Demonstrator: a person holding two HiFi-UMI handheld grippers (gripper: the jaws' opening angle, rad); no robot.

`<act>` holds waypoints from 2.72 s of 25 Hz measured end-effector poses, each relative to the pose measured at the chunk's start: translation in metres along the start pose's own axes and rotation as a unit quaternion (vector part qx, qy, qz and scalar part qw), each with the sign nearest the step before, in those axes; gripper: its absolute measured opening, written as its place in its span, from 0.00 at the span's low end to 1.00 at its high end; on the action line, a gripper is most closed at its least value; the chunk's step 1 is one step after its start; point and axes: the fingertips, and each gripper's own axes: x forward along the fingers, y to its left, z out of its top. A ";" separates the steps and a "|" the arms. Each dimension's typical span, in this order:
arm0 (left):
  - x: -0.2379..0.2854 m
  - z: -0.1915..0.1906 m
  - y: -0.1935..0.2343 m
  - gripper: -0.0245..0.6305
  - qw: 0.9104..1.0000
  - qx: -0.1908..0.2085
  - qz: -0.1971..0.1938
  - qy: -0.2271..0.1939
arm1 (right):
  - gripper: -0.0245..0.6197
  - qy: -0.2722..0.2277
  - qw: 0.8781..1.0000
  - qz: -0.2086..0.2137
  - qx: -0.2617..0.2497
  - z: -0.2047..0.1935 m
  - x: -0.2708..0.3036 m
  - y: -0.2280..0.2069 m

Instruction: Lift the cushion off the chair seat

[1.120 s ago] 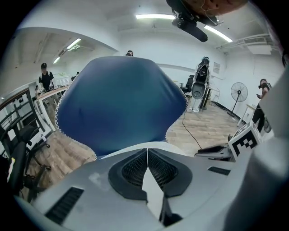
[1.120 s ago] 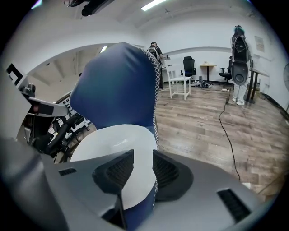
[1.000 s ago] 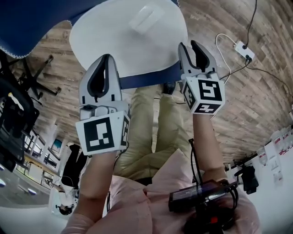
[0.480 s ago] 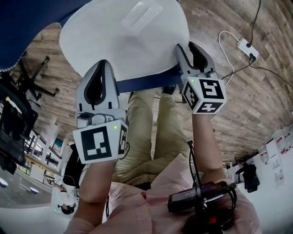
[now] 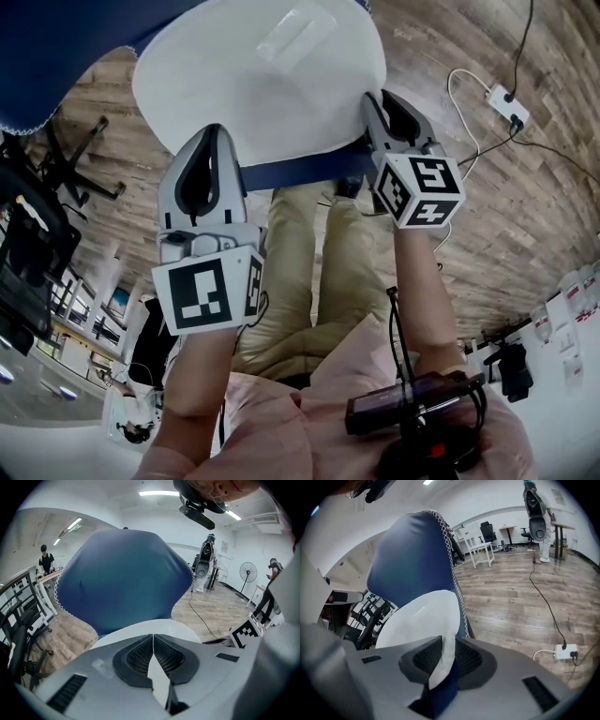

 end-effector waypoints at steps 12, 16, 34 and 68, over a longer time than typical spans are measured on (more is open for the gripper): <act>-0.044 0.055 -0.015 0.06 0.998 -0.004 0.000 -0.059 | 0.12 -0.032 0.999 0.024 -0.028 0.042 -0.052 0.051; -0.063 0.078 -0.019 0.06 0.996 -0.004 0.005 -0.085 | 0.11 -0.047 0.997 0.030 -0.050 0.060 -0.071 0.068; -0.163 0.138 -0.048 0.06 0.985 0.013 0.010 -0.170 | 0.10 -0.112 0.987 0.042 -0.112 0.117 -0.178 0.128; -0.381 0.266 -0.154 0.06 0.916 0.080 -0.003 -0.394 | 0.09 -0.324 0.915 0.032 -0.240 0.228 -0.459 0.212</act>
